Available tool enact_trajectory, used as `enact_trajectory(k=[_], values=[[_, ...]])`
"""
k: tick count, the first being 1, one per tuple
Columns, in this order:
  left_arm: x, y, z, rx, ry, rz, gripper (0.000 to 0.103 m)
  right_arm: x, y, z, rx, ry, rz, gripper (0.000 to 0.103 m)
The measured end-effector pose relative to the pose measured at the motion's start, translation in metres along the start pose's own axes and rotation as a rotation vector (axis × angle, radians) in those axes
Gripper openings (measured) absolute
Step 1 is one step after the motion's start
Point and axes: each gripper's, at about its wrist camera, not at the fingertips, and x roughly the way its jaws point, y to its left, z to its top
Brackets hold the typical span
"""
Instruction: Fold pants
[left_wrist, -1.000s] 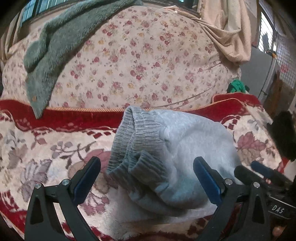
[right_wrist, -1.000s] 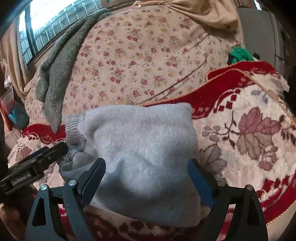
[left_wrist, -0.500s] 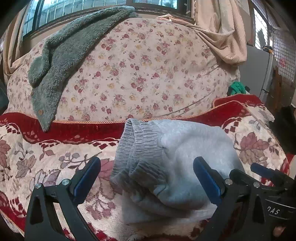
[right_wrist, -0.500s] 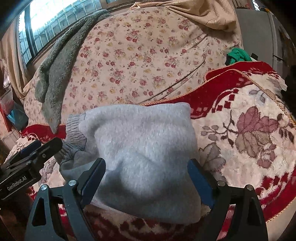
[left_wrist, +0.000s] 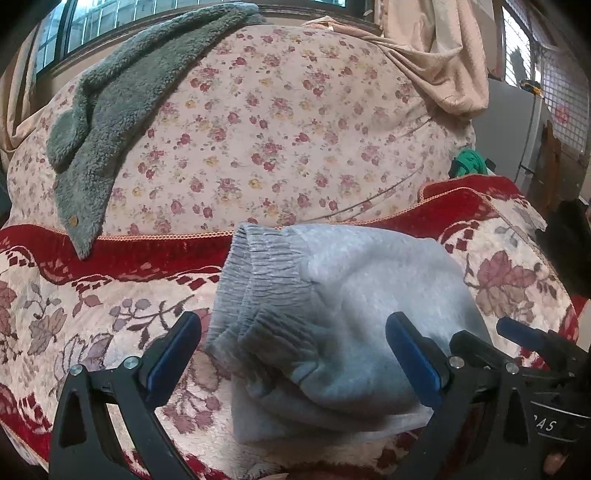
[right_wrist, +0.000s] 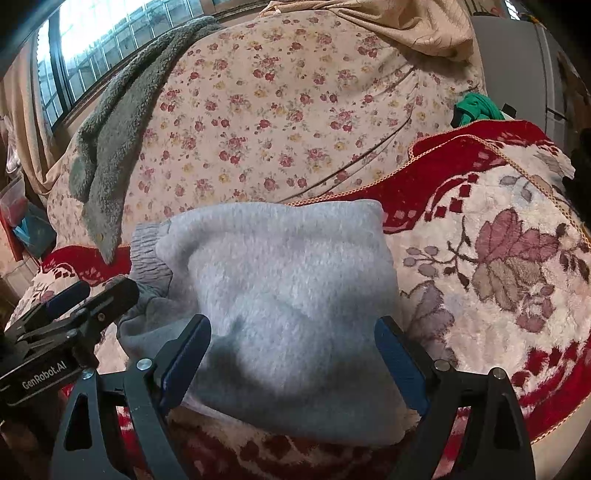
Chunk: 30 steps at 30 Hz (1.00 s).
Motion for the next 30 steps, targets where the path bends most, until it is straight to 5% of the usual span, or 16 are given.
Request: enact_trajectory(k=[30], values=[[0.007, -0.002, 0.001, 0.01, -0.009, -0.004, 0.1, 0.006, -0.01, 0.0, 0.031, 0.018, -0.012, 0.094]])
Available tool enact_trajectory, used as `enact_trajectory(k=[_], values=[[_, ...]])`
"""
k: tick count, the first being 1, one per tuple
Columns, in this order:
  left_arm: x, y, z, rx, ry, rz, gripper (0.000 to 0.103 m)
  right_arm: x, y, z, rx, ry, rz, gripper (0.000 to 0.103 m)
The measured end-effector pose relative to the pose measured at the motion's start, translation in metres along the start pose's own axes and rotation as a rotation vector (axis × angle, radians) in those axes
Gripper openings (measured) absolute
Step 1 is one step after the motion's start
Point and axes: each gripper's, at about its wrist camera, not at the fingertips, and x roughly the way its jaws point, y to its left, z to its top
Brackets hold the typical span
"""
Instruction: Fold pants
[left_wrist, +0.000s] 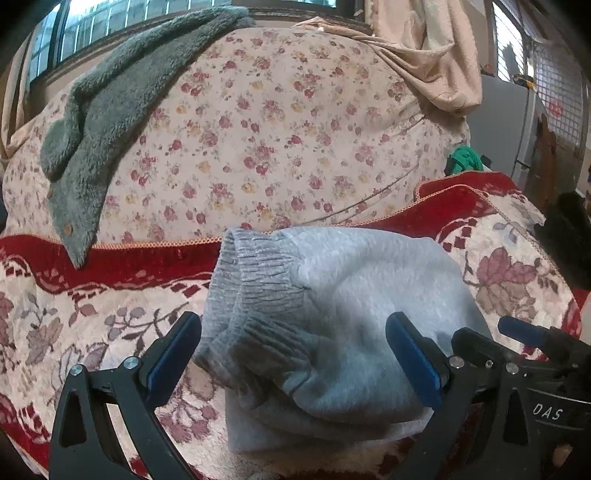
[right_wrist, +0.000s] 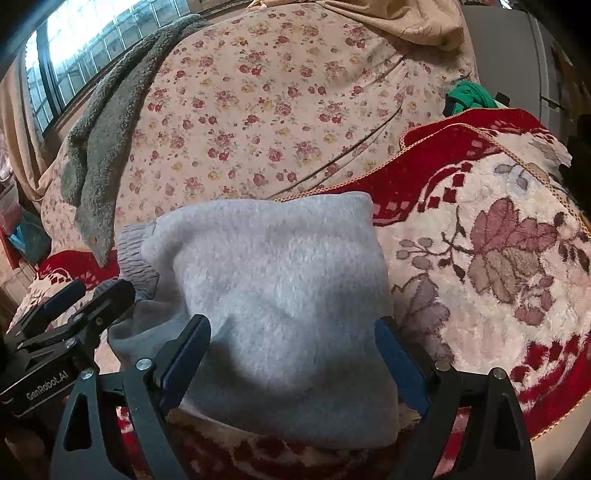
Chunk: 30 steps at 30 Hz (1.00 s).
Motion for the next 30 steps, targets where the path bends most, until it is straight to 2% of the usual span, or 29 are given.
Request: enact_trajectory(k=[7, 14, 18, 22, 30], values=[[-0.001, 0.023, -0.002, -0.042, 0.016, 0.013, 0.1, -0.004, 0.013, 0.004, -0.024, -0.003, -0.005, 0.094], [-0.008, 0.069, -0.003, -0.119, 0.014, 0.061, 0.1, -0.002, 0.051, 0.011, -0.08, -0.011, 0.05, 0.094], [-0.012, 0.081, -0.001, -0.133, 0.008, 0.072, 0.1, 0.001, 0.063, 0.01, -0.097, 0.0, 0.065, 0.094], [-0.013, 0.07, 0.0, -0.101, 0.003, 0.062, 0.1, 0.002, 0.063, 0.009, -0.108, 0.007, 0.053, 0.094], [-0.009, 0.021, -0.002, -0.007, 0.005, 0.012, 0.1, -0.007, 0.038, 0.009, -0.081, -0.003, -0.015, 0.094]])
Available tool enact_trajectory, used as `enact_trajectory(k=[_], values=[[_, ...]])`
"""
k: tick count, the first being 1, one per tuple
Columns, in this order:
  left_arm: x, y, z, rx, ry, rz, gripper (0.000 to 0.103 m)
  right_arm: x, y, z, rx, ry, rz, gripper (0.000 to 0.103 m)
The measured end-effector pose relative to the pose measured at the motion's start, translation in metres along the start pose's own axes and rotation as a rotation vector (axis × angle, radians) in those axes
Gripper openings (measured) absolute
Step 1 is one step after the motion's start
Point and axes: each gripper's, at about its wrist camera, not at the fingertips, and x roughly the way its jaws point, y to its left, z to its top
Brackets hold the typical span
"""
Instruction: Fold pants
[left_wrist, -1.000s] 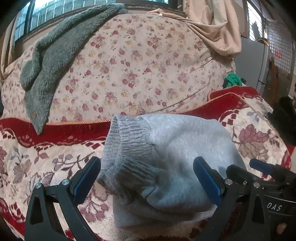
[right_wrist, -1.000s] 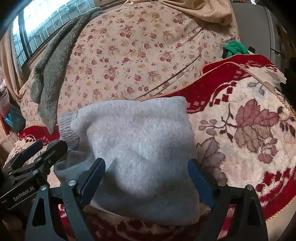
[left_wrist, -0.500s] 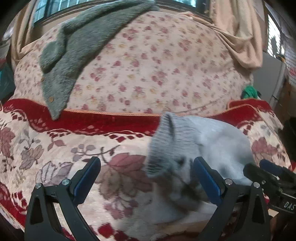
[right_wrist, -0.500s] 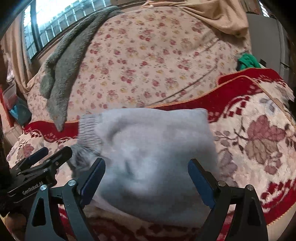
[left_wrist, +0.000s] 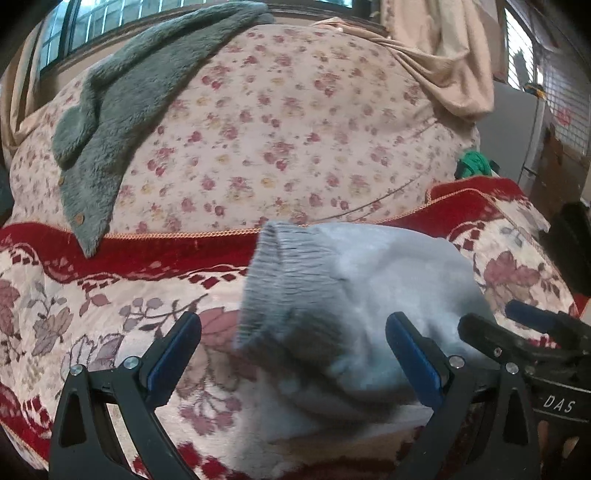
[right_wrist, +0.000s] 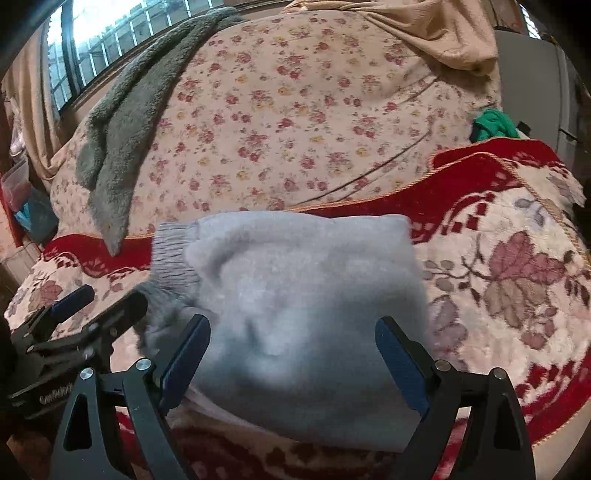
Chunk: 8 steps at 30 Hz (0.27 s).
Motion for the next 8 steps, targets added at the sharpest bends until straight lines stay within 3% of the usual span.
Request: enact_trajectory(k=[4, 8], values=[[0.0, -0.016, -0.001, 0.037, -0.029, -0.047, 0.1, -0.005, -0.022, -0.002, 0.049, -0.001, -0.02, 0.094], [-0.003, -0.026, -0.003, 0.089, -0.064, -0.014, 0.1, -0.01, -0.032, -0.005, 0.068, -0.002, -0.04, 0.094]])
